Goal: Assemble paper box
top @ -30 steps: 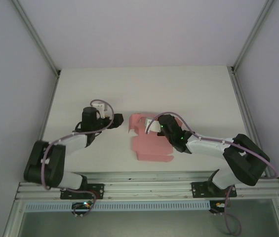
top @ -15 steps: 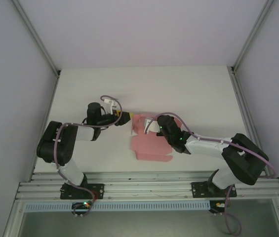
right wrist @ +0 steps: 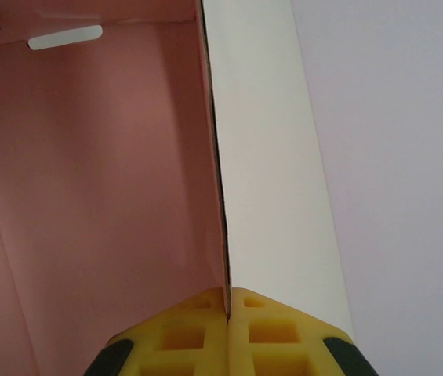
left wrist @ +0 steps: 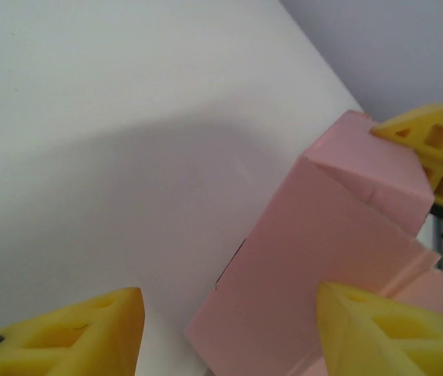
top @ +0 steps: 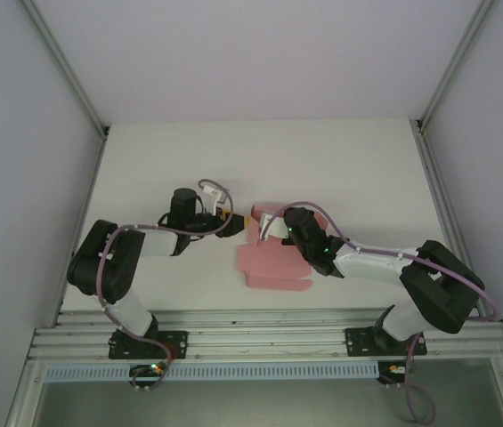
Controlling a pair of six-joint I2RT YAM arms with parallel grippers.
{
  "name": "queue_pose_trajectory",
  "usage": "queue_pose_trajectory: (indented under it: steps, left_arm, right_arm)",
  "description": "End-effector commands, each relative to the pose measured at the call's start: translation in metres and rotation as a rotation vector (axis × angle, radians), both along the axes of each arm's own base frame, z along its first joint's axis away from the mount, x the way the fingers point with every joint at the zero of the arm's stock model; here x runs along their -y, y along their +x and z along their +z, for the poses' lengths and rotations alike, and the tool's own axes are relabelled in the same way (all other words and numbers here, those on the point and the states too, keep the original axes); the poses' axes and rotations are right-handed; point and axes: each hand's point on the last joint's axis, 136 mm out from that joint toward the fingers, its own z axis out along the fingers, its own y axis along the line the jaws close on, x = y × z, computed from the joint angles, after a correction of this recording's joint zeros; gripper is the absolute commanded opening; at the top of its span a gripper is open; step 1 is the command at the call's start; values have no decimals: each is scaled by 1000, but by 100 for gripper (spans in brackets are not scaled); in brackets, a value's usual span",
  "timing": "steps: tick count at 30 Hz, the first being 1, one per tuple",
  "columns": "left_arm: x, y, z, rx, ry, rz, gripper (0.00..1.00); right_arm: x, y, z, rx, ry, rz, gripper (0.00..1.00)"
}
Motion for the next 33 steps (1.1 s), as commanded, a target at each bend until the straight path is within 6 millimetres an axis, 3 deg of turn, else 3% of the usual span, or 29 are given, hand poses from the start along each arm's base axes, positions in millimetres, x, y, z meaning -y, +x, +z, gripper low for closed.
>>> queue_pose_trajectory:
  steps: [1,11,20,33]
  left_arm:
    - [6,-4,3,67,83,-22,58]
    - [-2,-16,1,92,137,0,58]
    - [-8,-31,19,153,115,-15,58]
    - [25,-12,6,159,156,-51,49]
  right_arm:
    - [-3,-3,4,3,30,-1,0]
    - [2,-6,2,34,-24,-22,0]
    - [2,-8,6,35,-24,-10,0]
    - [-5,-14,6,32,-17,-2,0]
